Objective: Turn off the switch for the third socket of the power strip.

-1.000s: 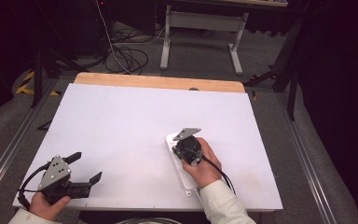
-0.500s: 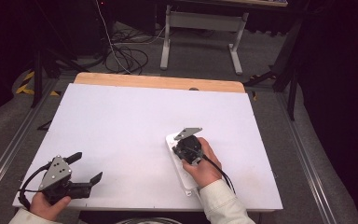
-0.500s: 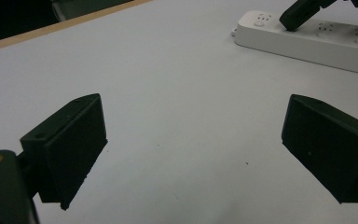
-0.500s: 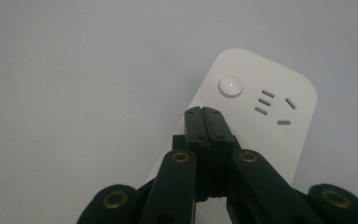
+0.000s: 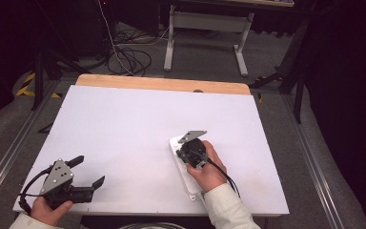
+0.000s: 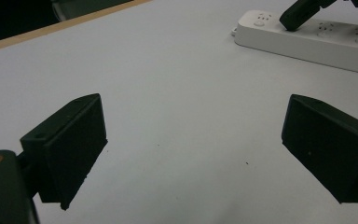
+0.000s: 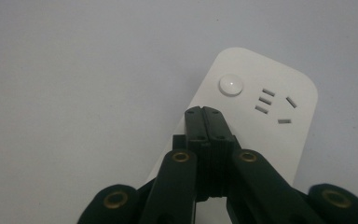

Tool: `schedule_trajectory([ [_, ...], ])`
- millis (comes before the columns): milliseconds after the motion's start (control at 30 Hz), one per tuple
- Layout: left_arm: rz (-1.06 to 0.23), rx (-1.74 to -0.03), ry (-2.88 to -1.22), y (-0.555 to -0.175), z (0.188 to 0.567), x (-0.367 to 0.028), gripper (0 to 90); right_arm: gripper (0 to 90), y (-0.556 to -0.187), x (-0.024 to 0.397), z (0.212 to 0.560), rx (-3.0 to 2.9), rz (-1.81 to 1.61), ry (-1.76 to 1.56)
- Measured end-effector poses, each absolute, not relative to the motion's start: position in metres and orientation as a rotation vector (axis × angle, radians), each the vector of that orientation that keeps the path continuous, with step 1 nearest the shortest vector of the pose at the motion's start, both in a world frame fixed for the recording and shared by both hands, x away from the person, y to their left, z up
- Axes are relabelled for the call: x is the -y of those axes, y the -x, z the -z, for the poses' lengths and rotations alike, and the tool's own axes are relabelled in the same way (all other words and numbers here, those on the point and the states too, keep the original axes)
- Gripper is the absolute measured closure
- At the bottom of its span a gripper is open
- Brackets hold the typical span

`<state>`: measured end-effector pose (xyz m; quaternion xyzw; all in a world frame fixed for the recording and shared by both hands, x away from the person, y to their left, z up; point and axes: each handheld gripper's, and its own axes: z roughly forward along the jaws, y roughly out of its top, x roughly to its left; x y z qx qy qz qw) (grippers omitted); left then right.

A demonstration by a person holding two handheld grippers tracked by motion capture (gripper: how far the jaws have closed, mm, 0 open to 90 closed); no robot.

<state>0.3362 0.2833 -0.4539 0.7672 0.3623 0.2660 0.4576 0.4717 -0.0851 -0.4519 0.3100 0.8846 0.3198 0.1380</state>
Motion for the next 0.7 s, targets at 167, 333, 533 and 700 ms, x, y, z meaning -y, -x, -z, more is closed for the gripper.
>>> schedule_trajectory([
  [167, -0.655, -0.895, -1.888, -0.336, 0.454, -0.283, 7.0, 90.0, -0.472, 0.085, 0.452, -2.556, -0.923, -0.894],
  [333, -0.652, -0.891, -1.889, -0.336, 0.454, -0.284, 7.0, 90.0, -0.468, 0.087, 0.448, -2.522, -0.911, -0.882],
  [533, -0.646, -0.894, -1.887, -0.337, 0.453, -0.285, 6.9, 90.0, -0.463, 0.093, 0.435, -2.442, -1.028, -0.881],
  [700, -0.651, -0.887, -1.89, -0.336, 0.453, -0.284, 7.0, 90.0, -0.459, 0.095, 0.43, -2.428, -1.053, -0.872],
])
